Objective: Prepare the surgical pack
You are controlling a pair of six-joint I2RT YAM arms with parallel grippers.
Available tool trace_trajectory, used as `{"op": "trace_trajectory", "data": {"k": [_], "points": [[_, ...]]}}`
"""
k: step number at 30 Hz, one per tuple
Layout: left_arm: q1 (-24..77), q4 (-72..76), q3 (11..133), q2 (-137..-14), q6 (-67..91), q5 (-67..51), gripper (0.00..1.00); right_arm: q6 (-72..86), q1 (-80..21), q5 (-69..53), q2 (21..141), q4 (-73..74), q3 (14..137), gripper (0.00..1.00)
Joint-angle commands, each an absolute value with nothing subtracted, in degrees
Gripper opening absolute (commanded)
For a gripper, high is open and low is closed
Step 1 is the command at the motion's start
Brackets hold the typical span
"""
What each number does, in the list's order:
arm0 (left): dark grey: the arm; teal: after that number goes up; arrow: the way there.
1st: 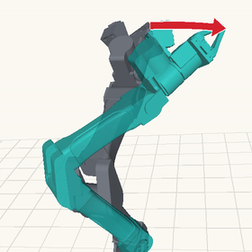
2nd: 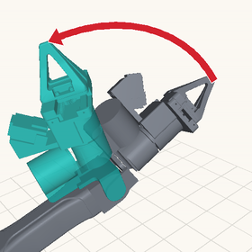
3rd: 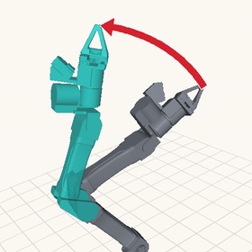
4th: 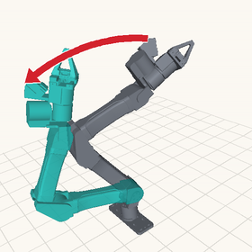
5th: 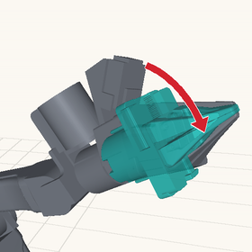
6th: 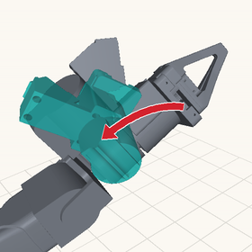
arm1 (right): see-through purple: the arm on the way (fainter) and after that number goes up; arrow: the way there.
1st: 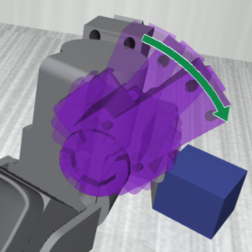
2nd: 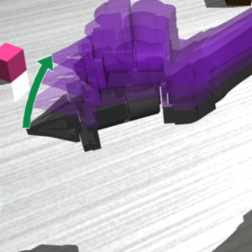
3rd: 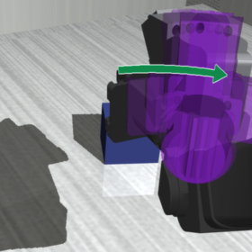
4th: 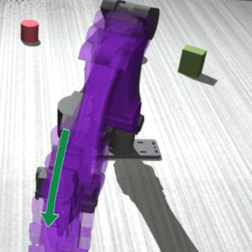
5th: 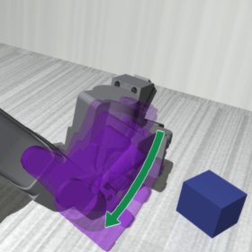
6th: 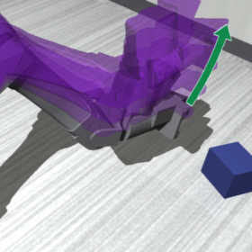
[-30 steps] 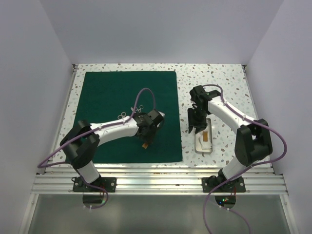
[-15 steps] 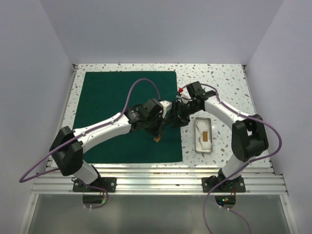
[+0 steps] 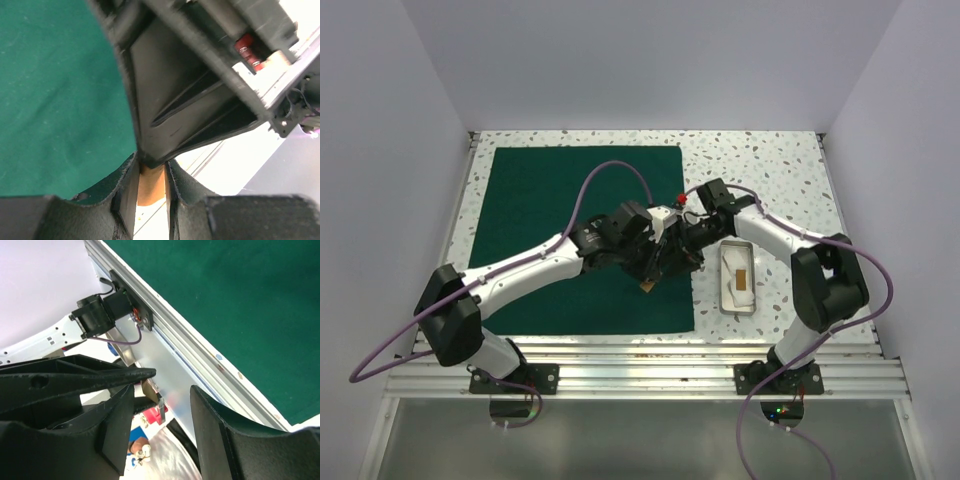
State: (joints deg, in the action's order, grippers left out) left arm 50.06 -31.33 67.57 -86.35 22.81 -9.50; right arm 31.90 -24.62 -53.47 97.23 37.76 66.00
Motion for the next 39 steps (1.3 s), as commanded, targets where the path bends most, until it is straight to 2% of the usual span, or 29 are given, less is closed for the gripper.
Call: {"op": "trace_trajectory", "data": {"k": [1,15,30,32,36,39], "points": [[50.10,-28.30,67.50,-83.94,20.74,-10.46,0.29,31.82,-26.28,-57.13,95.18,37.53,65.74,0.52],[50.10,-28.30,66.45,-83.32,20.57,-10.63,0.29,31.90,-29.09,-58.80,95.89,37.09,65.31,0.38],[50.10,-27.69,66.53,-83.41,20.92,-10.37,0.30,33.84,-29.09,-59.59,94.57,34.89,63.02,0.04],[50.10,-27.77,66.45,-83.50,20.92,-10.37,0.33,33.84,-29.09,-59.41,94.75,35.07,63.02,0.00],[50.10,-28.04,66.36,-83.58,20.92,-10.28,0.37,33.23,-29.09,-58.37,94.92,36.20,62.84,0.00],[50.01,-28.21,66.01,-83.23,21.09,-9.41,0.52,32.35,-29.00,-57.14,95.10,37.26,63.10,0.00]]}}
